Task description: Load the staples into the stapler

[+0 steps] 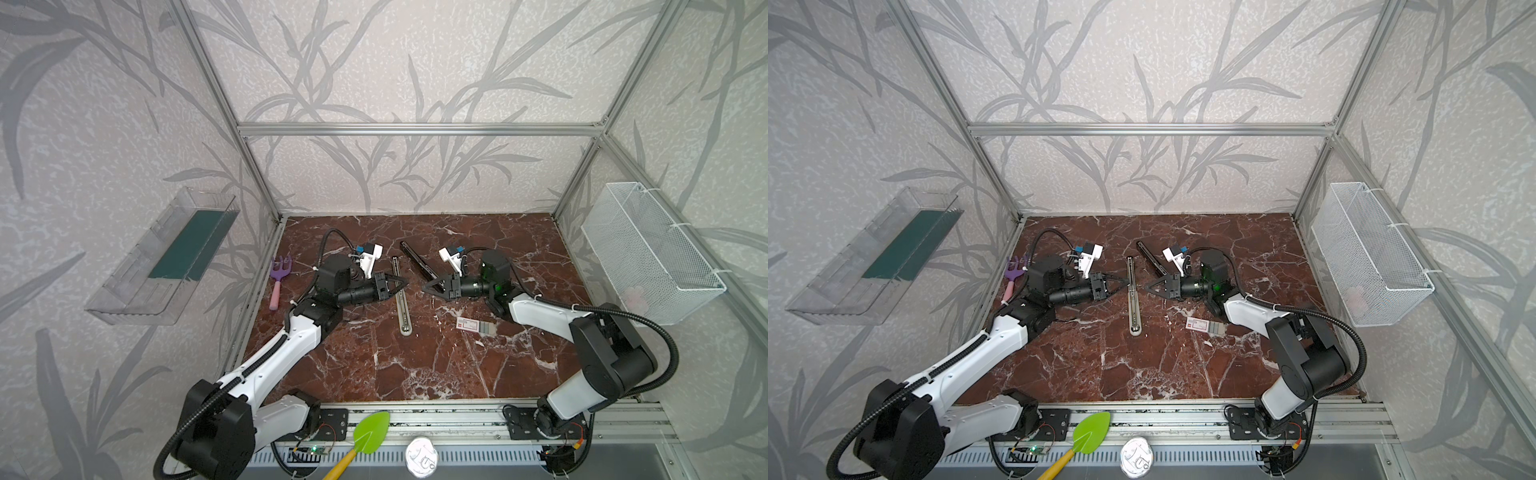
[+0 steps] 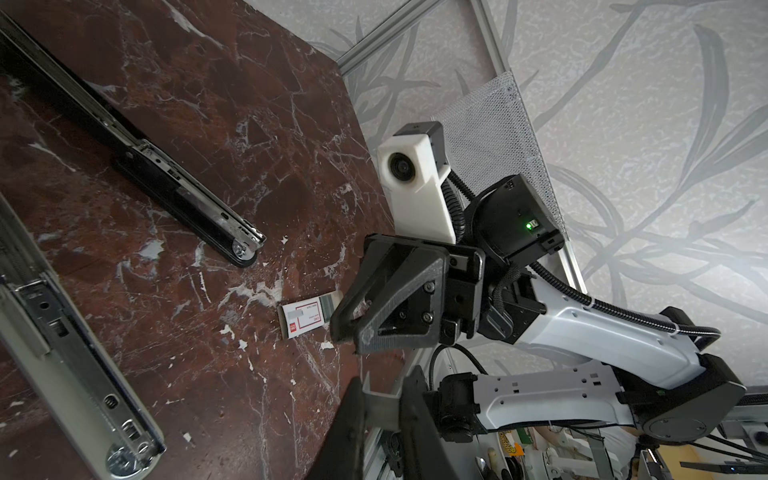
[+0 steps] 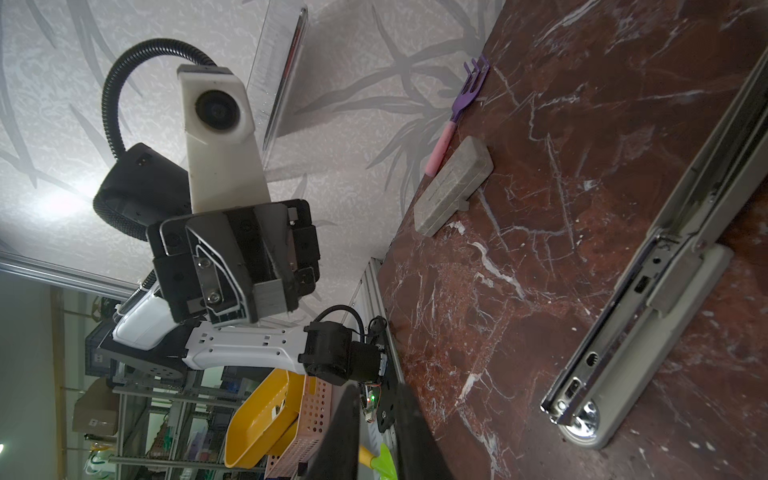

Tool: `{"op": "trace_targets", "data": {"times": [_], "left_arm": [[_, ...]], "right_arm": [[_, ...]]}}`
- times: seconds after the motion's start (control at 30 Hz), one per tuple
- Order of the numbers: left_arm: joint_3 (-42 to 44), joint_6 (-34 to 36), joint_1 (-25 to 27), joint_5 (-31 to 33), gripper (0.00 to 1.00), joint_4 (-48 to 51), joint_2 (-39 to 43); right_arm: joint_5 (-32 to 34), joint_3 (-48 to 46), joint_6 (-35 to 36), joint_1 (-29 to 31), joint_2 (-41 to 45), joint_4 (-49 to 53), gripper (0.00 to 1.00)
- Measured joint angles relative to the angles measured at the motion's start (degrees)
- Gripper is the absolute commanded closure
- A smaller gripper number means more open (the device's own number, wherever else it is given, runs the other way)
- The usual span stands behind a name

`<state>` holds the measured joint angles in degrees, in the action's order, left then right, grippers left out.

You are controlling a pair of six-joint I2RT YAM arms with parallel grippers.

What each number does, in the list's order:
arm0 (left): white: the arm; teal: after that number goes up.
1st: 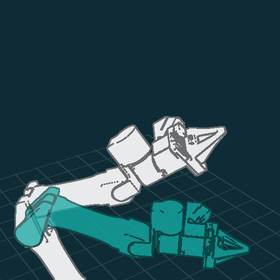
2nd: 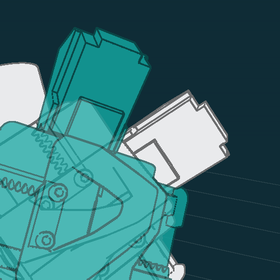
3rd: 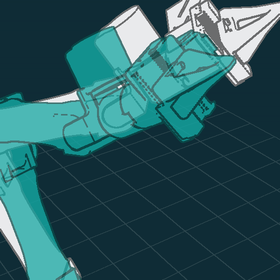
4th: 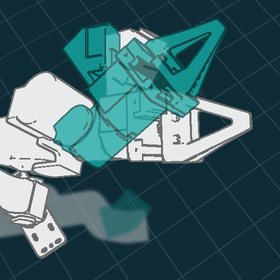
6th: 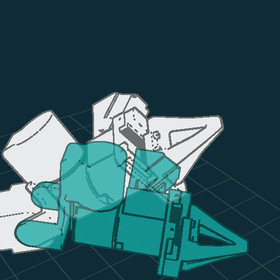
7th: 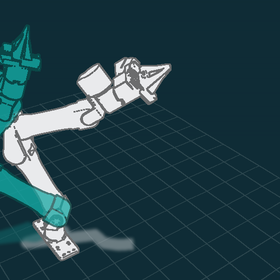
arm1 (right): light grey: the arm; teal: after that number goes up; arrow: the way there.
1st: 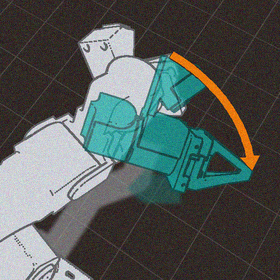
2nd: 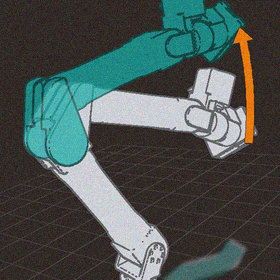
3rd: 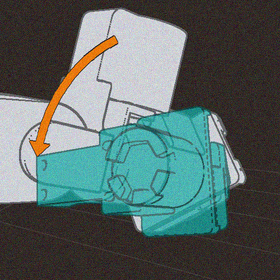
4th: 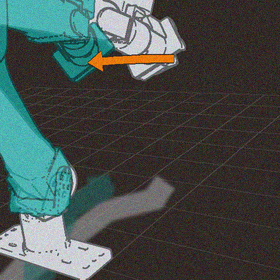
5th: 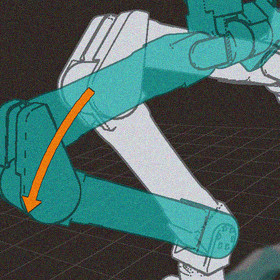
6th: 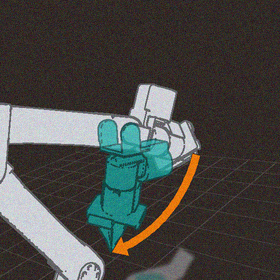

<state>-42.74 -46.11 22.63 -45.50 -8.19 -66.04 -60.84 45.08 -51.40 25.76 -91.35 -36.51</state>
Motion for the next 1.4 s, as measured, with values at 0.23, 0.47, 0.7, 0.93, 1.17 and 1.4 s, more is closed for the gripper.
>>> {"op": "trace_targets", "data": {"times": [0.23,0.47,0.7,0.93,1.17,1.4], "left_arm": [[0.0,1.6,-0.1,1.5,0.83,3.0,0.1],[0.0,2.9,-0.1,2.8,0.82,5.6,0.1],[-0.2,5.0,-0.1,5.7,0.81,10.8,0.9],[-1.0,7.6,-0.2,9.5,0.81,17.5,1.1],[-3.1,10.6,-0.2,15.0,0.81,24.2,1.0],[-6.8,13.4,-0.2,26.5,0.80,34.6,-2.9]], "right_arm": [[0.9,0.0,2.0,-0.2,0.0,2.6,0.80],[1.7,-0.2,3.9,-0.2,0.1,5.4,0.79],[2.8,-0.2,7.1,-0.2,1.4,10.5,0.79],[4.0,-0.2,10.7,-0.2,2.7,15.8,0.79],[6.9,-0.2,15.9,-0.2,4.5,22.9,0.79],[10.9,-0.2,20.7,-0.2,6.1,30.1,0.79]]}}
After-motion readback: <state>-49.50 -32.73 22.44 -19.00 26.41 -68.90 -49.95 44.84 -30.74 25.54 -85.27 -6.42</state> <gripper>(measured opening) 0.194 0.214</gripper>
